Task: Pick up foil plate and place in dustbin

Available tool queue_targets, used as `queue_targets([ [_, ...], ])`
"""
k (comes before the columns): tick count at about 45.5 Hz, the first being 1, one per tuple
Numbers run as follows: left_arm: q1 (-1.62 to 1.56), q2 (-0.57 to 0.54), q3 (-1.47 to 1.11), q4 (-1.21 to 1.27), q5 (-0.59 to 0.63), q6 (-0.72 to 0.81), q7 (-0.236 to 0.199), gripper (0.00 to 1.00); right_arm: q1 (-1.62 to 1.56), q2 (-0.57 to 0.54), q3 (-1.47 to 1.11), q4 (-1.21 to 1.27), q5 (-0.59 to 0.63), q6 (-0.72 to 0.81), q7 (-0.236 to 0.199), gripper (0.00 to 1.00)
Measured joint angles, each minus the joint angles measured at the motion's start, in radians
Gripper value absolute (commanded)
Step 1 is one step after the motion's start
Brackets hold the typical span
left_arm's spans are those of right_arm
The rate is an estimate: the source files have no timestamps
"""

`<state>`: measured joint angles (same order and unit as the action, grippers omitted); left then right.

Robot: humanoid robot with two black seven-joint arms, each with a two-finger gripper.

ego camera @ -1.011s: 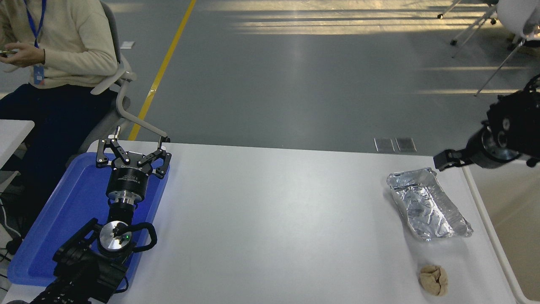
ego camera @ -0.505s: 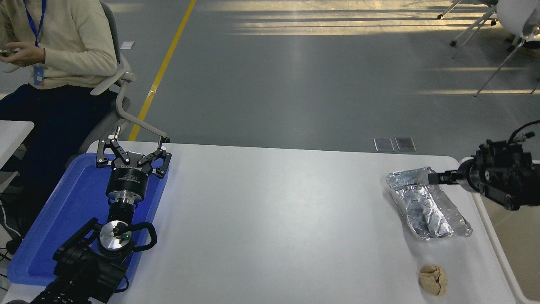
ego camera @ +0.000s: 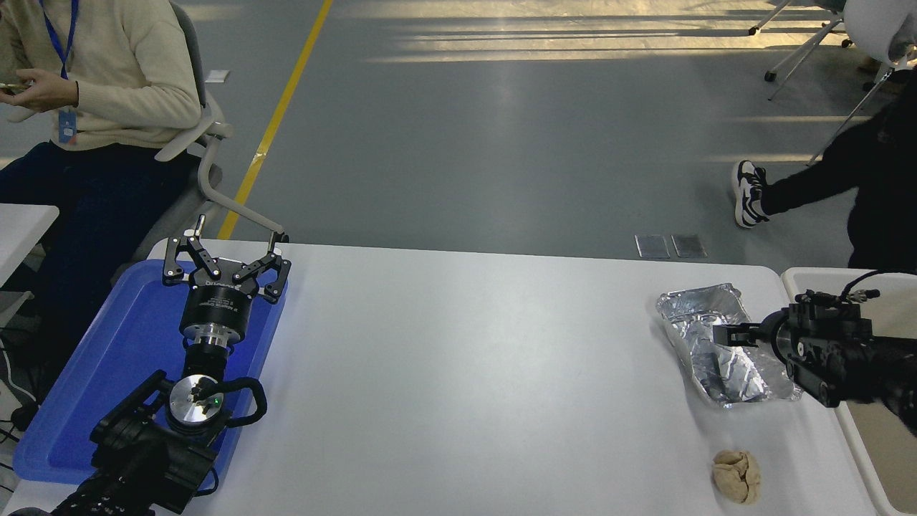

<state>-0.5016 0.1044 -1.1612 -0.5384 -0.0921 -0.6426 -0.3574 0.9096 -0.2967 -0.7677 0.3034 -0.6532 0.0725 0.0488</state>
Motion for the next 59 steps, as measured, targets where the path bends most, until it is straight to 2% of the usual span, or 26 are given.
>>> queue_targets([
  [10,0.0,0.0,0.0,0.0,0.0,0.0,0.0,1.0,-0.041,0.028,0.003,-0.049,0.013,-0.003,0.0,0.83],
  [24,0.0,0.0,0.0,0.0,0.0,0.0,0.0,1.0,-0.073,0.056,0.004,-0.094,0.02,-0.002,0.0,0.45],
  [30,0.0,0.0,0.0,0.0,0.0,0.0,0.0,1.0,-0.079,0.065,0.003,-0.102,0.02,-0.001,0.0,0.36],
  [34,0.0,0.0,0.0,0.0,0.0,0.0,0.0,1.0,-0.082,0.068,0.002,-0.104,0.021,0.002,0.0,0.35],
  [39,0.0,0.0,0.0,0.0,0.0,0.001,0.0,1.0,-0.084,0.071,0.002,-0.106,0.021,0.004,0.0,0.2],
  [44,0.0,0.0,0.0,0.0,0.0,0.001,0.0,1.0,-0.088,0.072,0.001,-0.107,0.021,0.006,0.003,0.0],
  [59,0.0,0.0,0.0,0.0,0.0,0.001,0.0,1.0,-0.09,0.074,0.001,-0.108,0.021,0.016,0.032,0.0],
])
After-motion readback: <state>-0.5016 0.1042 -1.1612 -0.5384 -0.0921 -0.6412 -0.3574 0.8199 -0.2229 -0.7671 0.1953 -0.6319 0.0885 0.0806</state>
